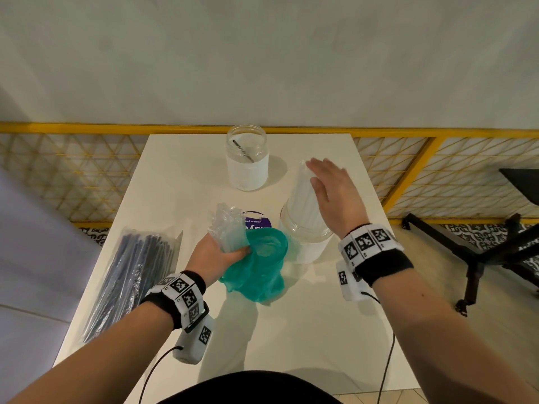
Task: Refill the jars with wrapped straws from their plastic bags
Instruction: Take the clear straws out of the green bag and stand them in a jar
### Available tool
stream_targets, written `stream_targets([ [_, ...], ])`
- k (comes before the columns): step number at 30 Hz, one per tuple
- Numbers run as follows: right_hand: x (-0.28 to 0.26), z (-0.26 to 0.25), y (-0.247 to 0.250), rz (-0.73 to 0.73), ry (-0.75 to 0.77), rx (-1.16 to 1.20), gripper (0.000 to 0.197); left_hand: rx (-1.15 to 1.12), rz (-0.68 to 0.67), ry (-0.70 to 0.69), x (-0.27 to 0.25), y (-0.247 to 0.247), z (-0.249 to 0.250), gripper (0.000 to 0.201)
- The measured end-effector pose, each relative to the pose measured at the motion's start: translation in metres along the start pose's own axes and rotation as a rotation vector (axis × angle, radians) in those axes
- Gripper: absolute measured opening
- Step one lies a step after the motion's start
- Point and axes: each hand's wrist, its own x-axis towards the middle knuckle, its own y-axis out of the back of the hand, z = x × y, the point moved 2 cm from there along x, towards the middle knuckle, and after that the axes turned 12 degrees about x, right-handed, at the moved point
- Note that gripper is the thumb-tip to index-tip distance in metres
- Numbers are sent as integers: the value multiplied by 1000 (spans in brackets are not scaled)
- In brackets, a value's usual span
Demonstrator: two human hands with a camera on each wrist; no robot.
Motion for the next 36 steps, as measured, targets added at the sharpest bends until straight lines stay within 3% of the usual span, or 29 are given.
stream_targets([
  [2, -8, 8, -7, -40, -20, -116, 42, 13, 14, -14, 2, 1, -2, 51],
  [6, -9, 2, -1, -30, 0, -276, 43, 36, 75, 27, 6, 4, -10, 93],
  [9, -13, -27, -1, 131, 137, -93, 40, 296, 231, 36, -1, 11, -3, 94],
  [12, -32, -54, -22, 53, 154, 156, 46, 208, 216, 52, 0, 13, -4, 89],
  [17, -61, -60, -67, -151, 26, 330, 53, 102, 162, 44, 4, 5, -12, 82],
  [20, -69, -58, -99, -387, -259, 604, 92, 123, 75, 12, 5, 1, -14, 68],
  [22, -72, -55, -117, -407, -427, 744, 103, 239, -7, -17, 3, -3, -16, 59],
  [26, -72, -43, -138, -261, -639, 919, 92, 204, -107, -59, -2, -8, -22, 61],
  [30, -70, -29, -147, -72, -799, 954, 62, -15, -107, 30, -5, -15, -28, 86],
  [33, -60, -34, -136, 36, -824, 941, 51, 98, -118, 38, -5, -26, -33, 89],
  [36, -47, -51, -112, 56, -759, 986, 32, 374, -97, 25, -3, -33, -38, 90],
])
